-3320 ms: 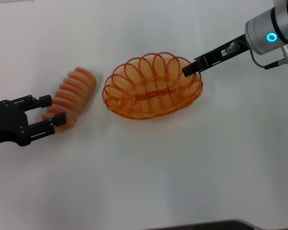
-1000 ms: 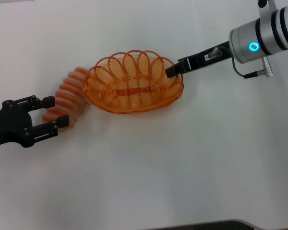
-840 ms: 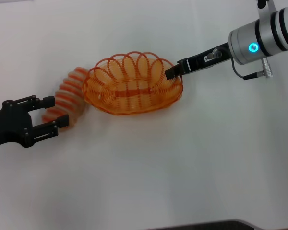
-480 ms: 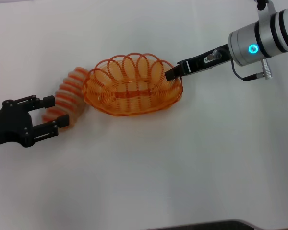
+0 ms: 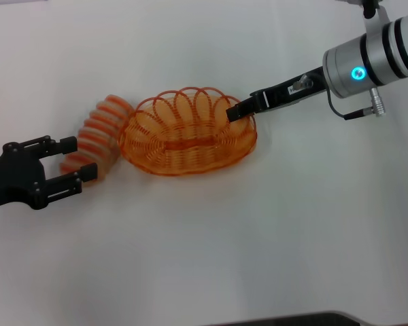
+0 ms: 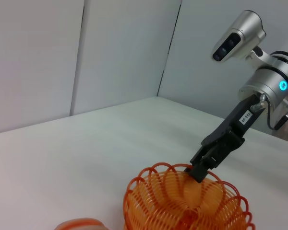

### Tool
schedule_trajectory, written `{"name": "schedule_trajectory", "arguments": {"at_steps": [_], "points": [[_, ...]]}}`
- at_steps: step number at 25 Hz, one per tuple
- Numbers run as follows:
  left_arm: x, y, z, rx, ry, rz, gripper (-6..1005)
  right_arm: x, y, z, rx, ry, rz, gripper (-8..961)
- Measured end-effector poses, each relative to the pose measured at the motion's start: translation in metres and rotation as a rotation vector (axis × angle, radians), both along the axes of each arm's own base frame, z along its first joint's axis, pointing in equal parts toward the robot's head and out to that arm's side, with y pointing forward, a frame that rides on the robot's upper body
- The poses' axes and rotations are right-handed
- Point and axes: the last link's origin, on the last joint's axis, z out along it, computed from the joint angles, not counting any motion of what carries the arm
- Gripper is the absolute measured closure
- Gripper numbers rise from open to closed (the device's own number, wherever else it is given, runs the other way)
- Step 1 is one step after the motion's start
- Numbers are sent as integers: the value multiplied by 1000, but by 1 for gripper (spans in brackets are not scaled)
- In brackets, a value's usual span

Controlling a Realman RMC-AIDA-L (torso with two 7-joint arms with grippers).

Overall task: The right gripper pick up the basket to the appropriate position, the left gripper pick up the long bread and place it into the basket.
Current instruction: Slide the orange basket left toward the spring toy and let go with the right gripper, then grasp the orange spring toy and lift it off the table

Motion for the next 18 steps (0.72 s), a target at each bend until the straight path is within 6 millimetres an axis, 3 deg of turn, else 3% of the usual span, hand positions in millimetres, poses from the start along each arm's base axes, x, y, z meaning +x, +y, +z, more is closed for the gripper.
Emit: {"name": "schedule_trajectory", "arguments": {"at_steps": [7, 10, 15, 18], "points": [[0, 0, 0, 0, 0, 0, 343, 2, -3, 3, -10, 31, -35, 642], [0, 0, 0, 0, 0, 0, 343, 6, -6, 5, -12, 35, -61, 423], [-1, 0, 1, 5, -3, 4, 343, 12, -7, 18, 27, 79, -63, 177], [-1, 1, 2, 11, -11, 10, 343, 12, -6, 31, 95, 136, -16, 92]]}}
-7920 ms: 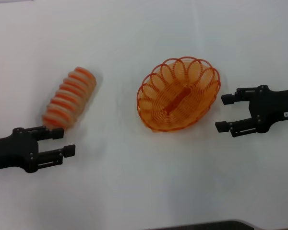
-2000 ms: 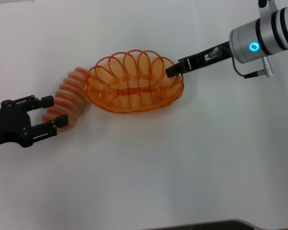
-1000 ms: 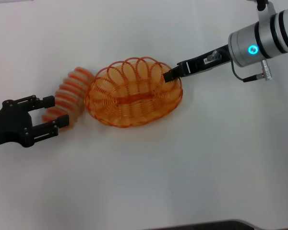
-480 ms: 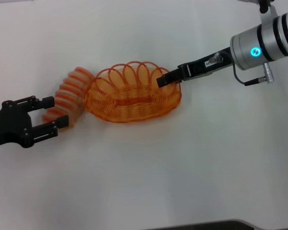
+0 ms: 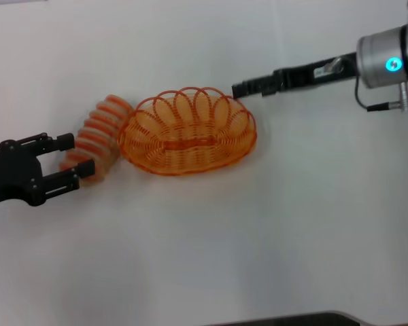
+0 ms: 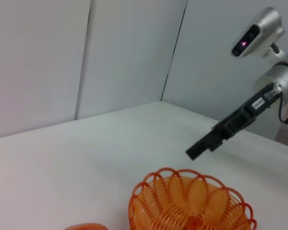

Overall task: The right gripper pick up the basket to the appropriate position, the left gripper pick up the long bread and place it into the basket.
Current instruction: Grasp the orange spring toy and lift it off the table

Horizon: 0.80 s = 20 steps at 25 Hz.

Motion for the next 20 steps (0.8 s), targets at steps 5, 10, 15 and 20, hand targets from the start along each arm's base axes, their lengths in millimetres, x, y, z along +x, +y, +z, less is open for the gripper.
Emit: {"name": "schedule_trajectory", "arguments": {"at_steps": [5, 10, 15, 20], "points": [[1, 1, 1, 9, -17, 7, 343, 3, -7, 16, 80, 63, 101, 9], [1, 3, -1, 20, -51, 34, 343, 14, -28, 26, 102, 95, 258, 11], [-2, 5, 1, 34, -77, 75, 343, 30, -58, 35, 138, 118, 445, 11], [-3, 5, 2, 36, -99, 109, 343, 52, -85, 38, 197, 75, 565, 11]]}}
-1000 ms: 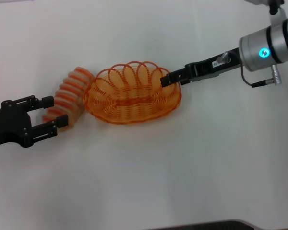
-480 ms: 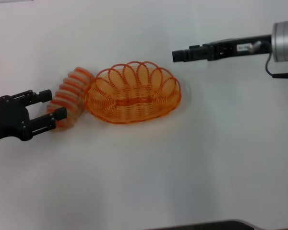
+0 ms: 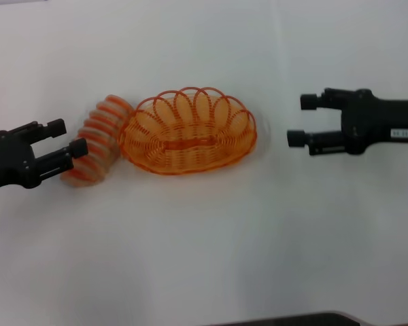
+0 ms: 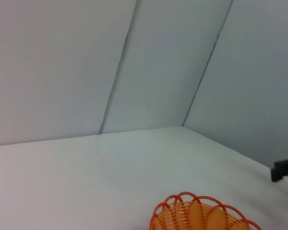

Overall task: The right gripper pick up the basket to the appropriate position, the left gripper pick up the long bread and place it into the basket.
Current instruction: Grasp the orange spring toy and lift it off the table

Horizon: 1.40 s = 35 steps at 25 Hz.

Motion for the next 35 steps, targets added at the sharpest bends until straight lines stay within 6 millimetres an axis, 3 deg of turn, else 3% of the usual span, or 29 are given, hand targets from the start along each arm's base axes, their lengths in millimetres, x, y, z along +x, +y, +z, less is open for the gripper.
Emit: {"name": "schedule_trajectory", "arguments": {"at_steps": [8, 19, 29, 35], "points": [[-2, 8, -2, 15, -28, 80, 343, 19, -24, -7, 48, -57, 82, 11], [17, 46, 16, -148, -213, 370, 342, 21, -24, -11, 42, -78, 84, 11], [41, 80, 49, -284, 96, 517, 343, 18, -21, -13, 42, -79, 88, 11], [69, 96, 43, -362, 381, 470, 342, 19, -19, -14, 50, -86, 77, 11]]}}
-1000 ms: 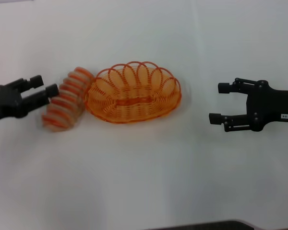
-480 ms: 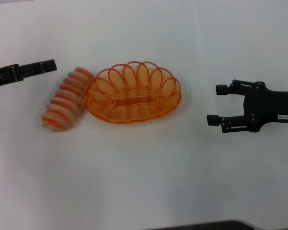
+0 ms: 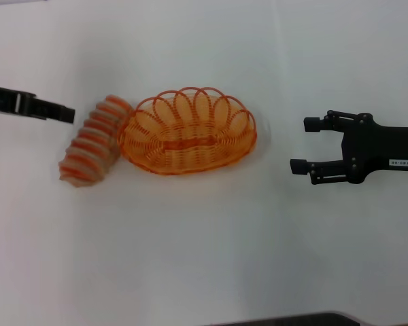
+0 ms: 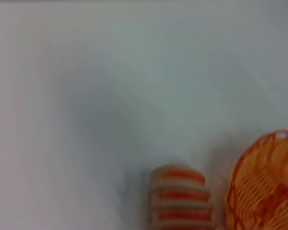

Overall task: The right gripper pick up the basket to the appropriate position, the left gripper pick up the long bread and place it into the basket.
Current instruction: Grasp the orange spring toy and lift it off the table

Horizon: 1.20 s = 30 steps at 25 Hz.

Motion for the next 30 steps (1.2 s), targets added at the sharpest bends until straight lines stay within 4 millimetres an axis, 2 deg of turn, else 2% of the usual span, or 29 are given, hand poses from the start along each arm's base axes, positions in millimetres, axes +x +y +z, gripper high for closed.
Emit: {"name": "schedule_trajectory", "arguments": {"at_steps": [5, 13, 20, 30], "points": [[18, 6, -17, -77, 168, -41, 343, 1, -1, -3, -4, -9, -9, 11], [40, 6, -36, -74, 303, -63, 342, 4, -2, -7, -9, -9, -26, 11], [43, 6, -44, -73, 316, -4, 346, 3, -1, -8, -10, -8, -24, 11], [36, 1, -56, -97, 318, 35, 352, 0, 1, -10, -16, -9, -13, 11]]}}
